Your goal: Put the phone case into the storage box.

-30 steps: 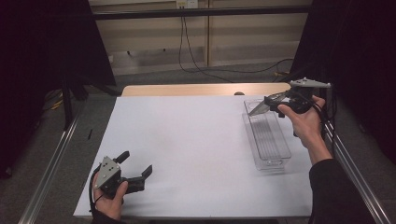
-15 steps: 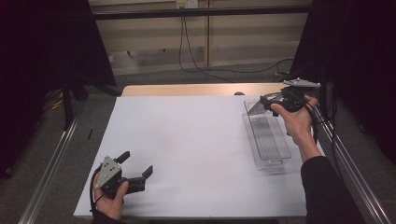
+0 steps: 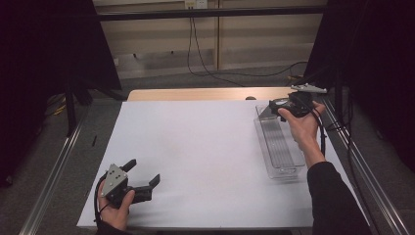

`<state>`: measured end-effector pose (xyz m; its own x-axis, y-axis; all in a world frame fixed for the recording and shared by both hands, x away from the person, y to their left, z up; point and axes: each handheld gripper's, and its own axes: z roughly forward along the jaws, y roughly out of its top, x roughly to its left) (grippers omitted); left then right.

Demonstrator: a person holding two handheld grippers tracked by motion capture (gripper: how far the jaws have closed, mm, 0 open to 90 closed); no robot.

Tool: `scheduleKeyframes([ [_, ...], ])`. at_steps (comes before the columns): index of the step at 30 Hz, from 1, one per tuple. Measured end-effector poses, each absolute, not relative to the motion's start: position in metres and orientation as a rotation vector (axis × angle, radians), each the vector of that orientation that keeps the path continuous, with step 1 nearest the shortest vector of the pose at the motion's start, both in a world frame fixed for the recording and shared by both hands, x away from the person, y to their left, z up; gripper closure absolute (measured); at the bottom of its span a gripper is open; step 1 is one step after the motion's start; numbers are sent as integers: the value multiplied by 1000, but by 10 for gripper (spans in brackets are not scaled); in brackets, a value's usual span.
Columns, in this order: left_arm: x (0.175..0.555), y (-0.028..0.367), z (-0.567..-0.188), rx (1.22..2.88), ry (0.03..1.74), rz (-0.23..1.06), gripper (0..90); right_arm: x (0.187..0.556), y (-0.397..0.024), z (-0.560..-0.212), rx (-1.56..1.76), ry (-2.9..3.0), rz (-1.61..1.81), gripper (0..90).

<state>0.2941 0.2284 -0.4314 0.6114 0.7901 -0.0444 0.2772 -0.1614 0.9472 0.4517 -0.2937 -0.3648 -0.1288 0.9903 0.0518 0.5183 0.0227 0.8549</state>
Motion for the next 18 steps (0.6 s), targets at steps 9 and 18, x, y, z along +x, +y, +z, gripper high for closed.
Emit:
scheduleKeyframes([
  [9, 294, 228, -431, 1730, 873, 574, 23, 455, -289, -371, 1557, 1685, 992, 120],
  [18, 295, 228, -432, 1741, 865, 584, 23, 457, -283, -373, 1563, 1634, 980, 120],
])
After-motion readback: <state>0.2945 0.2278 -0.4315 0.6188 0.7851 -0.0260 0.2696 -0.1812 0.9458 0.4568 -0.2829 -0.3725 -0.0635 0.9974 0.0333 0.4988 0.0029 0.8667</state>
